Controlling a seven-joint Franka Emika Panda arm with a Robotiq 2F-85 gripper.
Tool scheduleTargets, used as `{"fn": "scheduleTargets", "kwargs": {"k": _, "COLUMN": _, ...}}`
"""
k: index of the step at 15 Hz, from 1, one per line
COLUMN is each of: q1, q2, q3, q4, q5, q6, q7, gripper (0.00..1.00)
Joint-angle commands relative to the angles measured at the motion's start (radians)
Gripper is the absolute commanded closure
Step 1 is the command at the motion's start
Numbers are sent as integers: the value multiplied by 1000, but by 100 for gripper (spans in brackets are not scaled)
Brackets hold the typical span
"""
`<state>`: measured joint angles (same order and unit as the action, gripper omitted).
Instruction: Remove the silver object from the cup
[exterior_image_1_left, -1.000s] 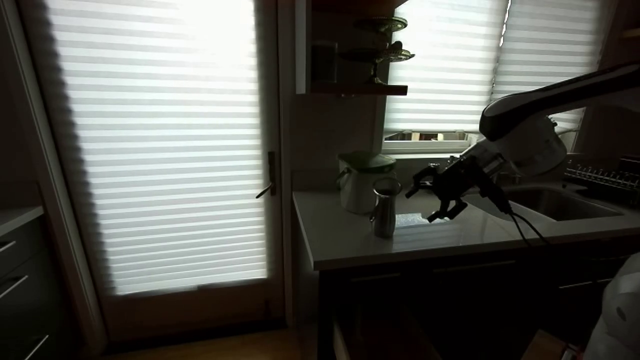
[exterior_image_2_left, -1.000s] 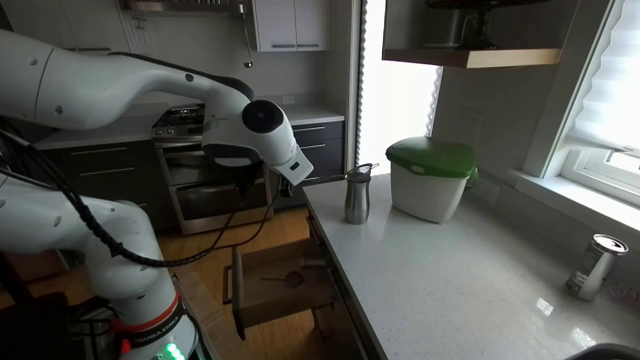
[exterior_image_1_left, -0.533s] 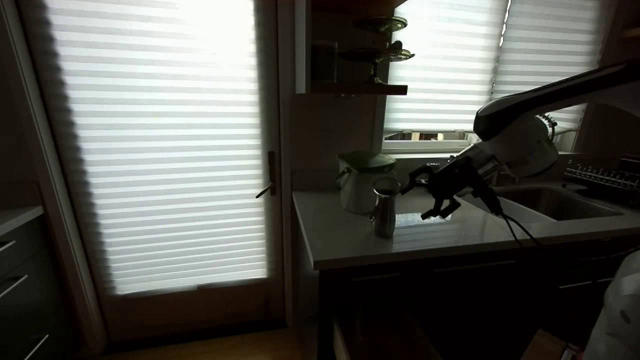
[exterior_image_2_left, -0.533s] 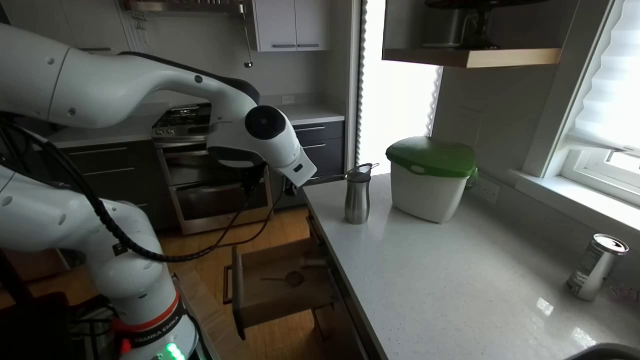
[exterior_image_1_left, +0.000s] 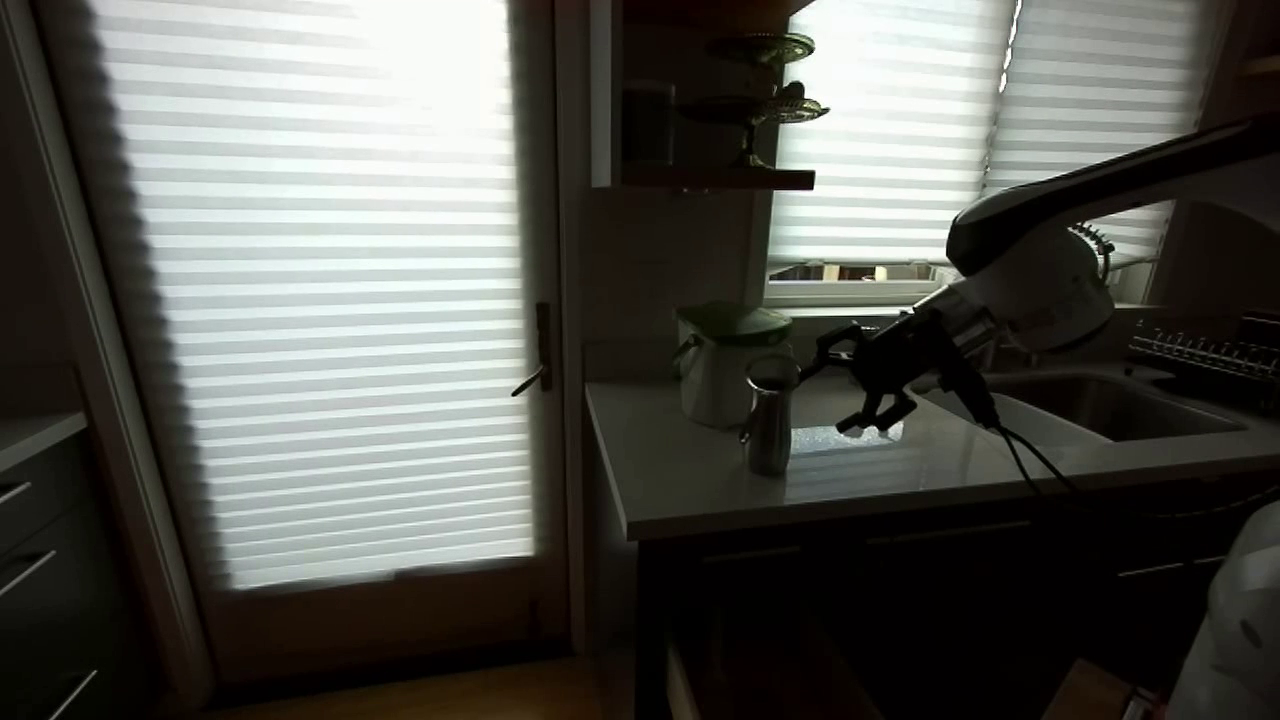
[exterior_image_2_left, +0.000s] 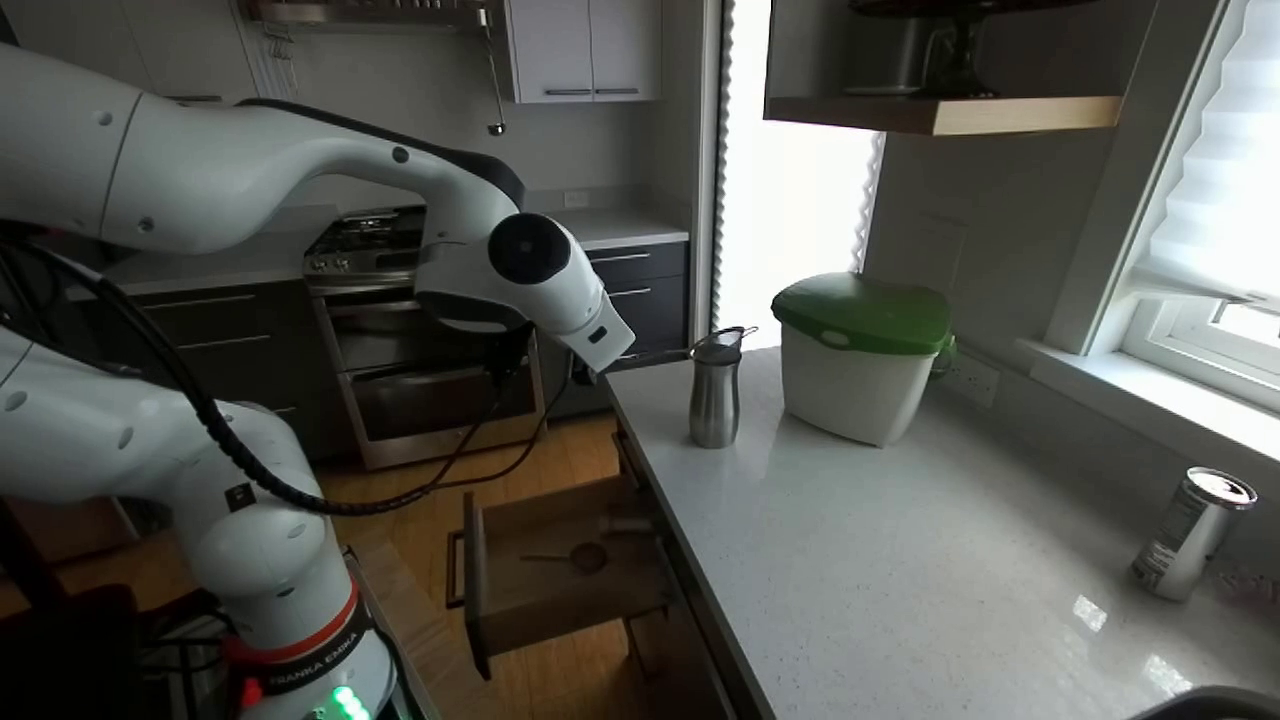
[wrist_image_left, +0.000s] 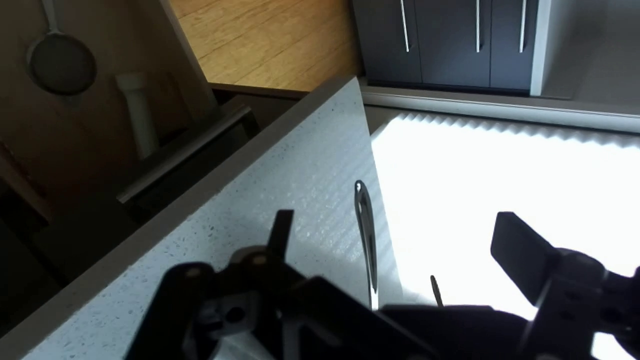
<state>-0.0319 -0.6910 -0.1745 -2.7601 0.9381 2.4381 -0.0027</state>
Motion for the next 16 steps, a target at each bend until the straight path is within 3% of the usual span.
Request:
{"fn": "scheduleTargets", "kwargs": {"k": 1, "q1": 33, "q2": 46, "q3": -7, "q4": 3, "q5": 165, "q6": 85, "q7": -112, "gripper": 0}}
{"fn": "scheduleTargets", "kwargs": {"k": 9, "q1": 122, "q2": 129, "q3": -17, "q4": 0, "q5": 675, "q6": 228, "q7": -521, "gripper": 0}}
{"fn": "scheduleTargets", "kwargs": {"k": 16, "q1": 83, "q2": 221, "q3": 5, "q4": 28, "q5": 1142, "q6": 199, "q7": -940, "gripper": 0}}
